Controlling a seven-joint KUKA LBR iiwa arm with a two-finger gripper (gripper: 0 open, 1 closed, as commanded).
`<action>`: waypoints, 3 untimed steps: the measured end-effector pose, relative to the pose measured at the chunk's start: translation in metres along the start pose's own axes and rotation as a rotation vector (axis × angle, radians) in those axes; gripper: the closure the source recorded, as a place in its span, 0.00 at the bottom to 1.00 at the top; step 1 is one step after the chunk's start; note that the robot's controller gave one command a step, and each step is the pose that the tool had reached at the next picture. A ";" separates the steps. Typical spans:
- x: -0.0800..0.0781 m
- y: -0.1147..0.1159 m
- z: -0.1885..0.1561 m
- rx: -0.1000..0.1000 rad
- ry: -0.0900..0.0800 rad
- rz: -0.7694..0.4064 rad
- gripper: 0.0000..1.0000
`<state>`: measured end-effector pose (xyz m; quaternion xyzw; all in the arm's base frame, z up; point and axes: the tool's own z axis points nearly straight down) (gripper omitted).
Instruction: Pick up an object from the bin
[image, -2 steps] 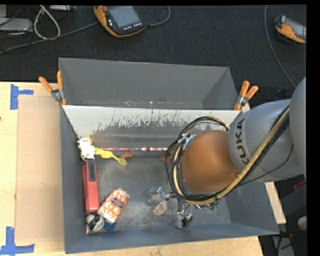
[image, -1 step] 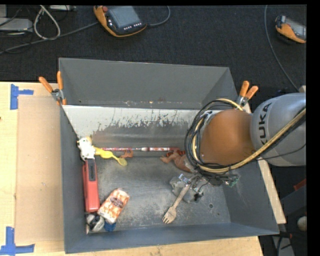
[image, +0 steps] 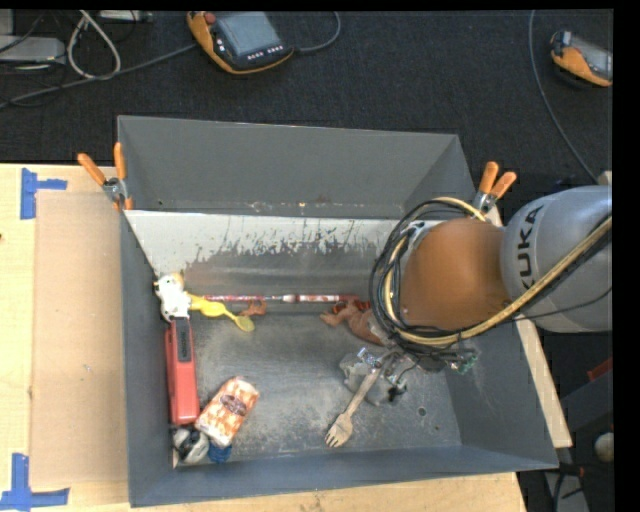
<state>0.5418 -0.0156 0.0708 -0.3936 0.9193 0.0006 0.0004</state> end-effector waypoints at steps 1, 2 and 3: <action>0.000 0.002 -0.019 -0.004 0.002 0.001 1.00; -0.001 0.002 -0.044 -0.003 0.001 0.000 1.00; -0.001 0.002 -0.059 -0.003 0.001 0.000 1.00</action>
Offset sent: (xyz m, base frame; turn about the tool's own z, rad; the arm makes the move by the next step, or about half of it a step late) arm -0.0020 0.0009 0.0183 0.0007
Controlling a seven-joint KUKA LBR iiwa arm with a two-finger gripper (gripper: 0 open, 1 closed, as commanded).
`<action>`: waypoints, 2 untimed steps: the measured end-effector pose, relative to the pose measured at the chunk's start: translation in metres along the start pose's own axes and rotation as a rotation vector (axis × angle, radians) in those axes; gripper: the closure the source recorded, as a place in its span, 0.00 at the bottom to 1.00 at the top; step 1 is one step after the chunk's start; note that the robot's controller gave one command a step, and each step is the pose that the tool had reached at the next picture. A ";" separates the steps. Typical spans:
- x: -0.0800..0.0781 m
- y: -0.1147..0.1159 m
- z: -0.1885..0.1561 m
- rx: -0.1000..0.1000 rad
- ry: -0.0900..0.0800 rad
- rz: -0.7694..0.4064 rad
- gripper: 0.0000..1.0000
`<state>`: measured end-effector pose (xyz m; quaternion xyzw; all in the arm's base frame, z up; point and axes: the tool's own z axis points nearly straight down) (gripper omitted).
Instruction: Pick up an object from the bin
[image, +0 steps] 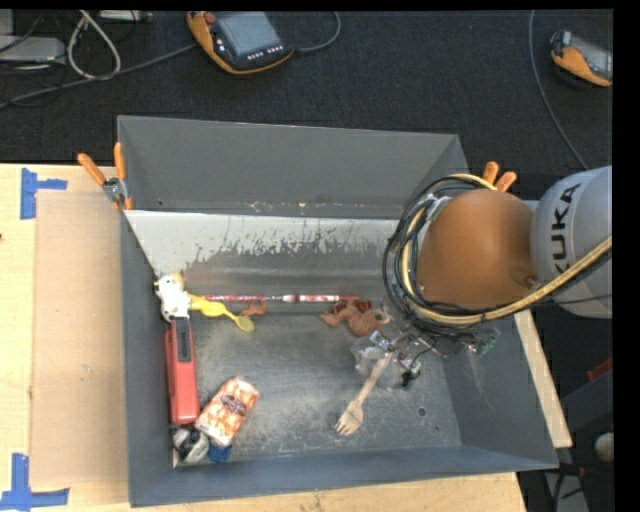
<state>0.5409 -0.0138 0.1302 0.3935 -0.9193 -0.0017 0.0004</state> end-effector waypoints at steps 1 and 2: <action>0.000 0.001 -0.018 -0.002 0.001 0.002 1.00; -0.001 0.000 -0.043 0.000 -0.001 0.002 1.00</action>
Offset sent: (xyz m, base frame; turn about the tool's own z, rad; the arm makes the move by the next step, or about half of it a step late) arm -0.0003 0.0002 0.0173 0.0013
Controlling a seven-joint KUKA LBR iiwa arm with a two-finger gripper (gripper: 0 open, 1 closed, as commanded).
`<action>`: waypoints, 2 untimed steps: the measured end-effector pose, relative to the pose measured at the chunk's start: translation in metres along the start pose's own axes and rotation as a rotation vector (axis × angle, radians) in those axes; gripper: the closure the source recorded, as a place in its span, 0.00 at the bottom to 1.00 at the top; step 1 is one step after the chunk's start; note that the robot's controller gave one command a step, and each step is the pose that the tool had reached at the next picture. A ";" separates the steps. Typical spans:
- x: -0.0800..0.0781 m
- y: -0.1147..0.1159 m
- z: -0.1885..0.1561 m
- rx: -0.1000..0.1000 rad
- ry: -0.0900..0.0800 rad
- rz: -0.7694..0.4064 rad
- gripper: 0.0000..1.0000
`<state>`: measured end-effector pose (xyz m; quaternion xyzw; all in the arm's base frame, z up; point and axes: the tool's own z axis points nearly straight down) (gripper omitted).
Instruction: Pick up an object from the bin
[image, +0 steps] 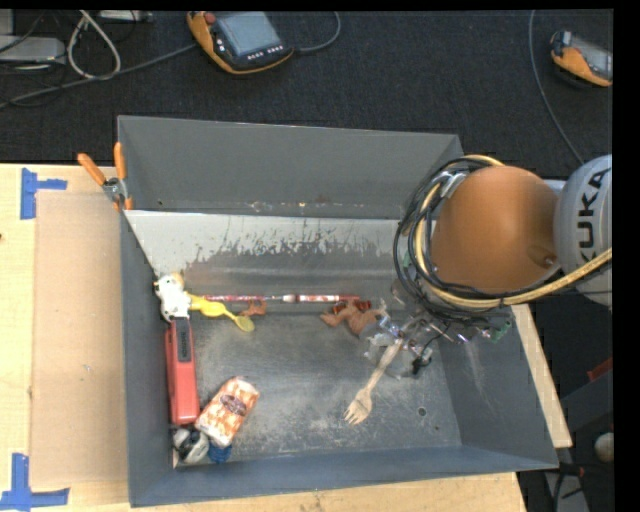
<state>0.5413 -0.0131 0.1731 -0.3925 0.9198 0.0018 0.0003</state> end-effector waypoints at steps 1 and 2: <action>-0.001 0.001 -0.012 -0.001 0.000 0.002 1.00; -0.002 0.001 -0.020 0.000 -0.002 0.004 1.00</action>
Offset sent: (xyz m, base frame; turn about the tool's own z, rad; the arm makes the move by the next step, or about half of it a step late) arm 0.0001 0.0006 0.0200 0.0015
